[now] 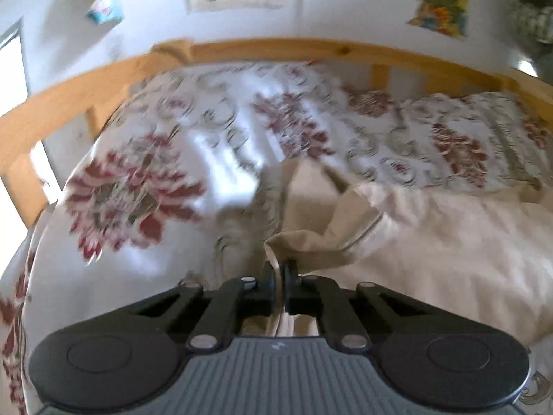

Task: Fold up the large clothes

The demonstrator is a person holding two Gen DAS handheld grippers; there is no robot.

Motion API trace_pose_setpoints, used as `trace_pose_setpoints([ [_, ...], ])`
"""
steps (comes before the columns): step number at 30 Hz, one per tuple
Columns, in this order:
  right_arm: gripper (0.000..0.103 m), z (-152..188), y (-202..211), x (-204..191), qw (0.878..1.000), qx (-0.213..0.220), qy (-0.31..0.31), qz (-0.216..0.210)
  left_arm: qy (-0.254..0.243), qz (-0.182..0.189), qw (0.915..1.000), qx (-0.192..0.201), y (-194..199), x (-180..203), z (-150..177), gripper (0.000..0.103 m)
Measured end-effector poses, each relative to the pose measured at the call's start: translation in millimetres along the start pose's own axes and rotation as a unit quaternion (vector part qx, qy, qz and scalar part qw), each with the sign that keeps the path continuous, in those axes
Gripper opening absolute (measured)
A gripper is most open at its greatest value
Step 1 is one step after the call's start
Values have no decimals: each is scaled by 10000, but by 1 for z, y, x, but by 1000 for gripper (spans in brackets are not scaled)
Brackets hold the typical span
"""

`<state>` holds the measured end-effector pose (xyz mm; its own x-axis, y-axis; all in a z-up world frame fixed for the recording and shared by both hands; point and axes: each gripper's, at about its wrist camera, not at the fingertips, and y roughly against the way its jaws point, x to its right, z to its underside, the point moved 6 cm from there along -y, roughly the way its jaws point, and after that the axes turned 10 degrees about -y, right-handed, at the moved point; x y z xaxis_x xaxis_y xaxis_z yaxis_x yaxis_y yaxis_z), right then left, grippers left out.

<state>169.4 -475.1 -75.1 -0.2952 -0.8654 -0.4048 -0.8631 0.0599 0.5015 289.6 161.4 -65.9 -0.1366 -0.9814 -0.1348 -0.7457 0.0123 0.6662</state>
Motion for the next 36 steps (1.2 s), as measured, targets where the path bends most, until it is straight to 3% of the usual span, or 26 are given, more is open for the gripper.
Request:
trace_pose_setpoints([
  [4, 9, 2, -5, -11, 9989, 154, 442, 25, 255, -30, 9989, -397, -17, -5, 14, 3],
  [6, 9, 7, -10, -13, 9978, 141, 633, 108, 693, 119, 9953, -665, -32, -11, 20, 4],
  [8, 9, 13, -15, -13, 9969, 85, 766, 179, 1133, 254, 9908, -697, -37, -19, 22, 7],
  [11, 9, 17, -17, -14, 9950, 93, 952, 277, 1375, 462, 9869, -702, -32, -28, 22, 15],
  [13, 11, 16, -16, -15, 9950, 109, 949, 293, 1501, 568, 9851, -619, -23, -33, 21, 42],
  [14, 15, 16, -15, -15, 9947, 123, 967, 317, 1570, 597, 9843, -539, -17, -36, 20, 68],
  [15, 19, 16, -14, -16, 9944, 129, 996, 336, 1631, 579, 9843, -353, -7, -37, 19, 86],
  [17, 30, 16, -11, -18, 9936, 162, 1051, 368, 1615, 469, 9858, -17, 8, -36, 15, 98],
  [19, 39, 17, -5, -24, 9919, 253, 1205, 321, 1387, 302, 9897, 184, 22, -28, 12, 101],
  [22, 66, 18, 11, -42, 9858, 551, 1574, 205, 932, 179, 9934, 638, 36, -4, 4, 102],
  [23, 79, 18, 18, -51, 9834, 664, 1684, 96, 769, 218, 9938, 775, 37, 8, -1, 102],
  [26, 94, 23, 29, -83, 9789, 825, 1852, -270, 285, 572, 9925, 1045, 31, 53, -13, 102],
  [29, 101, 32, 24, -125, 9677, 847, 2276, -672, -80, 907, 9907, 1016, 9, 102, -29, 102],
  [33, 101, 46, -12, -173, 9562, 761, 2674, -913, -270, 739, 9898, 1187, -30, 135, -53, 102],
  [36, 101, 54, -45, -196, 9421, 818, 3211, -517, -334, 393, 9920, 1154, -60, 139, -62, 102],
])
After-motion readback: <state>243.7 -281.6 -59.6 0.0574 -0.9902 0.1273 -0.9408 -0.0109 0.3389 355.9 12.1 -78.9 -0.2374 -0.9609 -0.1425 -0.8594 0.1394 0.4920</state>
